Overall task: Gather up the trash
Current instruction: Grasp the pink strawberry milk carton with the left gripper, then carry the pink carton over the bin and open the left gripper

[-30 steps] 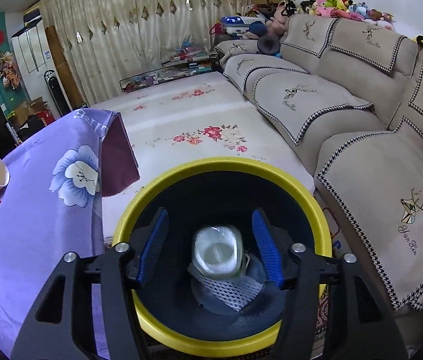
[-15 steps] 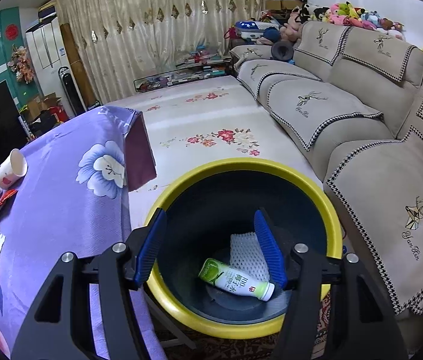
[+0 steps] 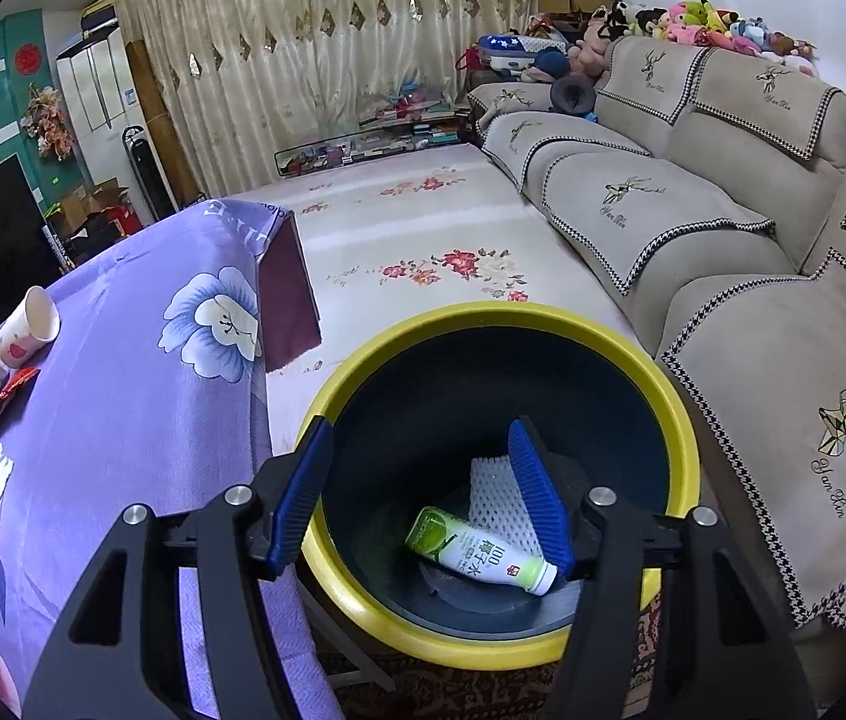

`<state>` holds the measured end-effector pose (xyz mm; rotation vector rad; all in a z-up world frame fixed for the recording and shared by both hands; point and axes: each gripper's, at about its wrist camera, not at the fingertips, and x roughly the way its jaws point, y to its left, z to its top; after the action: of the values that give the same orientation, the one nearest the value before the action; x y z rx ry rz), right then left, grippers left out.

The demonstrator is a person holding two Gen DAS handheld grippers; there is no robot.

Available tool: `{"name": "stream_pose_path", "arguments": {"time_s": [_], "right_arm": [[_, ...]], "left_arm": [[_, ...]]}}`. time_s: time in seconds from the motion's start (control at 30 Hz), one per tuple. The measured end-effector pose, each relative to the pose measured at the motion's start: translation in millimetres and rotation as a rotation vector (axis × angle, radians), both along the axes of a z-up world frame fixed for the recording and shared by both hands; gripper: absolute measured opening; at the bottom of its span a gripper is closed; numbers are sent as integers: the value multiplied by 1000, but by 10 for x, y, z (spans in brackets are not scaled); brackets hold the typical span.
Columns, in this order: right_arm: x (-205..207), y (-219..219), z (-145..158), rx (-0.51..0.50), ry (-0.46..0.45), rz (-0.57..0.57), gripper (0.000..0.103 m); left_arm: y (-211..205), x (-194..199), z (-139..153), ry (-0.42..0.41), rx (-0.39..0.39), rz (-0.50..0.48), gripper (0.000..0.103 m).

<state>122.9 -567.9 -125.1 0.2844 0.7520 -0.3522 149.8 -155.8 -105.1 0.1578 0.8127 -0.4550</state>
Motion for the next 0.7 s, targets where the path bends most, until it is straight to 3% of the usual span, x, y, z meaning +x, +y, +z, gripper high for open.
{"name": "stream_pose_path", "arguments": {"time_s": [0.33,0.7], "right_arm": [[-24,7,-9,9,-8,3,58],[-221,14,84,32,-50,9,58]], "left_arm": [[-64,-39,56,-16,37,-10,51],[-357,-227,482,-83,10,-107,51]]}}
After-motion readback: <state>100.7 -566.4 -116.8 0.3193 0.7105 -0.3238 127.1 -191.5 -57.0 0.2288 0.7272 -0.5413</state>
